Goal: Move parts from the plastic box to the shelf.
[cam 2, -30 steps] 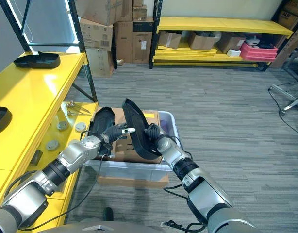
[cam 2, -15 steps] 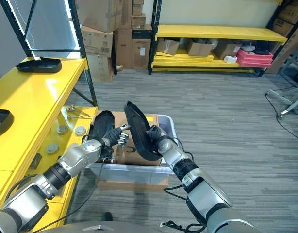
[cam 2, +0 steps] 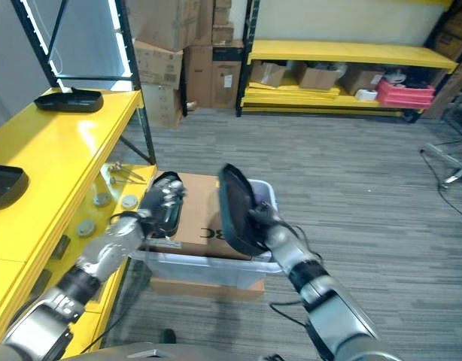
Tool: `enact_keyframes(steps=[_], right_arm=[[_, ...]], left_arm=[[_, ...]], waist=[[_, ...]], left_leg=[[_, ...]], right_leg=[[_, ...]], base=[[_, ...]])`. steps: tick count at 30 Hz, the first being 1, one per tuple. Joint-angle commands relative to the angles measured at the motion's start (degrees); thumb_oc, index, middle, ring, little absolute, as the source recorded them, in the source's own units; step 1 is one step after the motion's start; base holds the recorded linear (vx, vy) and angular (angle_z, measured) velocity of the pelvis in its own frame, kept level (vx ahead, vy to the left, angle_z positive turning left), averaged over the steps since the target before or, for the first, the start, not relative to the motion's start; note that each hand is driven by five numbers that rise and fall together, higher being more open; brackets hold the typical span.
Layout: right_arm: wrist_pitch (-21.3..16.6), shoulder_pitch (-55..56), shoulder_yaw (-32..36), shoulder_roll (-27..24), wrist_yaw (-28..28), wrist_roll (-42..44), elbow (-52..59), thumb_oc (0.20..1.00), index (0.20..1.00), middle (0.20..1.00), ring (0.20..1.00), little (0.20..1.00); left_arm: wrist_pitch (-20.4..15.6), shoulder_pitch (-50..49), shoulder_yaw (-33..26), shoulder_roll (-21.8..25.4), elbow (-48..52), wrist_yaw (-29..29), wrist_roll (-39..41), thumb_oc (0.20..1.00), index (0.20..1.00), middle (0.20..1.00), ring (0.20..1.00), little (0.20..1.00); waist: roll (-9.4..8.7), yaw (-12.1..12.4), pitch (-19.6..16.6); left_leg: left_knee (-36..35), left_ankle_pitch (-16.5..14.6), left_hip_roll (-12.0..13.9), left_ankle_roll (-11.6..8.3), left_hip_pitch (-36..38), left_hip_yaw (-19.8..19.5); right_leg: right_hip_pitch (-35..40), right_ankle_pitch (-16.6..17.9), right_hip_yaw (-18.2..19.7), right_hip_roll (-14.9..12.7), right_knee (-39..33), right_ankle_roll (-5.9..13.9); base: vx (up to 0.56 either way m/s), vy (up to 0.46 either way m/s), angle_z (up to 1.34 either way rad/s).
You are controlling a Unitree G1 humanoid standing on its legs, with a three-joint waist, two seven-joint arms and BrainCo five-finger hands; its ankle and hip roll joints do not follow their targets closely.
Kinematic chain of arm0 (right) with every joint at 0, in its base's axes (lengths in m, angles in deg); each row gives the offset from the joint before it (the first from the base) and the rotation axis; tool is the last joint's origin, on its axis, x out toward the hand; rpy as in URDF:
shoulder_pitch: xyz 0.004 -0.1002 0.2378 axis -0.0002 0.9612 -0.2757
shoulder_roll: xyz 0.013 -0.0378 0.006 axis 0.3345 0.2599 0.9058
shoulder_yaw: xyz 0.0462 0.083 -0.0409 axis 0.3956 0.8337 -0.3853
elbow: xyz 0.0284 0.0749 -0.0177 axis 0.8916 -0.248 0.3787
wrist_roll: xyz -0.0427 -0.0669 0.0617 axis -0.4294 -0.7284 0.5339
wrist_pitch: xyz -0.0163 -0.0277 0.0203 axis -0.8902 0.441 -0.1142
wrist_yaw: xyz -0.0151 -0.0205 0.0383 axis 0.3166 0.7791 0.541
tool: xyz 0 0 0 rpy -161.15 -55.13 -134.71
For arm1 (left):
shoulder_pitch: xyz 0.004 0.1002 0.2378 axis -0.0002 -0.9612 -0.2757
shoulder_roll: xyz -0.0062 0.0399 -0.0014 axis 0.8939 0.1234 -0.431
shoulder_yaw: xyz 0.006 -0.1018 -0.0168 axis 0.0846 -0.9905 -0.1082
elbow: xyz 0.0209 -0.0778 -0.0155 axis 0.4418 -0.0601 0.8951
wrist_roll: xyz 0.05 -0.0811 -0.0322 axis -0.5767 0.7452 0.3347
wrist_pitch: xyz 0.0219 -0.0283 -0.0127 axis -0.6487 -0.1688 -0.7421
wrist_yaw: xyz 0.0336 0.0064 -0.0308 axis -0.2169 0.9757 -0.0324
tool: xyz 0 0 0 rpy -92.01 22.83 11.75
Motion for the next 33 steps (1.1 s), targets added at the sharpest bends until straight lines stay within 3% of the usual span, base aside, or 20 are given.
enact_keyframes(steps=[1, 4, 5, 9, 11, 13, 21, 33], right_arm=[[-2.7, -12.29, 1.77, -1.0, 5.27, 3.01, -1.71, 0.2, 0.2, 0.2, 0.2, 0.2], [-4.24, -12.64, 3.98, -3.56, 8.77, 6.7, -2.98, 0.2, 0.2, 0.2, 0.2, 0.2], [-5.8, -11.52, 5.72, -5.0, 10.71, 9.5, -5.1, 0.2, 0.2, 0.2, 0.2, 0.2], [-6.46, -8.85, 7.72, -5.1, 12.71, 13.34, -6.91, 0.2, 0.2, 0.2, 0.2, 0.2], [-7.84, -7.18, 9.17, -3.75, 15.41, 16.21, -8.89, 0.2, 0.2, 0.2, 0.2, 0.2], [-7.77, -6.93, 9.27, -3.37, 16.1, 16.7, -8.6, 0.2, 0.2, 0.2, 0.2, 0.2], [-6.18, -6.81, 9.77, -2.75, 17.67, 18.73, -6.05, 0.2, 0.2, 0.2, 0.2, 0.2], [-5.19, -3.77, 10.15, -3.68, 17.07, 17.7, -7.93, 0.2, 0.2, 0.2, 0.2, 0.2]], left_arm=[[-5.82, 7.39, 0.4, 2.67, 4.01, -3.65, 1.47, 1.0, 1.0, 1.0, 1.0, 1.0], [-4.69, 4.94, -2.9, 7.82, 9.97, -6.79, 4.9, 1.0, 1.0, 1.0, 1.0, 1.0], [-5.08, 1.64, -5.52, 11.8, 12.13, -9.71, 6.59, 1.0, 1.0, 1.0, 1.0, 1.0], [-4.14, -4.27, -9.05, 14.45, 14.87, -12.59, 9.05, 1.0, 1.0, 1.0, 1.0, 1.0], [-2.97, -8.51, -11.72, 16.48, 15.44, -16.76, 7.67, 1.0, 1.0, 1.0, 1.0, 1.0], [-2.34, -9.15, -12.04, 16.97, 15.56, -17.63, 7.72, 1.0, 1.0, 1.0, 1.0, 1.0], [-0.13, -11.12, -12.93, 18.08, 16.32, -21.16, 7.6, 1.0, 1.0, 1.0, 1.0, 1.0], [0.59, -11.84, -12.69, 17.72, 15.92, -21.98, 7.74, 1.0, 1.0, 1.0, 1.0, 1.0]], waist=[[-2.85, 3.2, 7.26], [-3.79, 5.05, 10.9], [-4.61, 7.03, 13.59], [-5.58, 9.84, 15.63], [-7.04, 12.64, 16.96], [-7.43, 13.33, 17.43], [-9.64, 15.0, 18.44], [-9.98, 14.2, 19.48]], left_leg=[[7.15, -8.79, 0.11, -1.41, -2.68, -2.29], [9.83, -8.04, -0.08, -1.52, -7.86, -3.62], [12.23, -7.77, -0.28, -1.61, -10.6, -4.85], [13.98, -8.02, -0.68, -1.47, -11.51, -6.44], [14.32, -8.4, -0.74, -1.18, -12.01, -7.61], [14.52, -8.83, -0.58, -1.09, -11.9, -7.61], [13.42, -8.92, 0.08, -1.0, -12.23, -7.18], [12.86, -8.9, 0.58, -1.29, -11.49, -6.13]], right_leg=[[-7.68, 9.53, -0.81, -3.55, -3.11, 3.38], [-9.97, 10.45, -1.49, -3.16, -2.97, 3.15], [-10.5, 10.66, -2.62, -2.99, -2.3, 2.84], [-9.23, 10.38, -4.39, -2.63, -2.07, 2.46], [-8.06, 10.38, -5.91, -2.24, -2.6, 2.58], [-7.53, 10.3, -6.01, -1.95, -2.8, 2.63], [-7.05, 10.63, -6.34, -0.98, -4.01, 3.04], [-6.9, 10.9, -6.37, -0.78, -4.18, 2.89]], base=[[-0.39, -0.223, 0.36], [-0.23, -0.208, 0.34], [-0.11, -0.218, 0.22], [0.04, -0.158, 0.36], [0.08, -0.201, 0.49], [0.02, -0.088, 0.34], [0.0, -0.068, 0.11], [-0.02, -0.011, -0.05]])
